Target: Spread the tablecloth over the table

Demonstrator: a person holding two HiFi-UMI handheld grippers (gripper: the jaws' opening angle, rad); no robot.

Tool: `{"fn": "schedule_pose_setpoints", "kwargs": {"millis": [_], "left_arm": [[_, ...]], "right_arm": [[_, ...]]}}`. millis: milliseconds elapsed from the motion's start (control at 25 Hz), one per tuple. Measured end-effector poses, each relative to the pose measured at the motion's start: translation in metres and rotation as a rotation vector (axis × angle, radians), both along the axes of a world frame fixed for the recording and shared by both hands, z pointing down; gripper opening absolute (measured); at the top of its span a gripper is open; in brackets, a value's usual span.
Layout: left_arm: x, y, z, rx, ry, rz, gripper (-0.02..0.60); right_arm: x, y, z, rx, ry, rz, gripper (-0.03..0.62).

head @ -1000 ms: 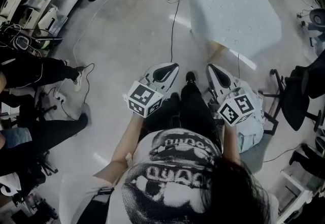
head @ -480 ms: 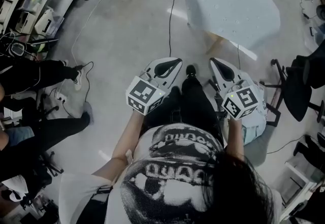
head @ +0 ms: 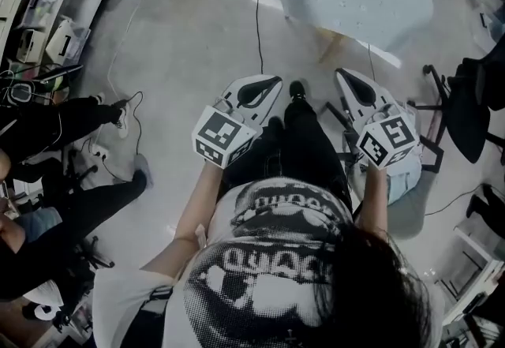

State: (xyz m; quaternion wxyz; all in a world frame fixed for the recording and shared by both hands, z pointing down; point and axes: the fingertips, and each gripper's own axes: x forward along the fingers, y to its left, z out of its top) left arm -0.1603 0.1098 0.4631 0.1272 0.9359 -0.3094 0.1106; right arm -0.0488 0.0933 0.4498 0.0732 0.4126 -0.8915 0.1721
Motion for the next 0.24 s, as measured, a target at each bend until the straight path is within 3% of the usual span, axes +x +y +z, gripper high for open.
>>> {"fn": "schedule_pose_setpoints", "kwargs": {"millis": [240], "left_arm": [[0.0016,-0.0035,0.0064,-0.007,-0.009,0.004,0.012]], "right_arm": [[0.0044,-0.0061,0.0045,-0.002,0.007,-0.001,-0.005]]}}
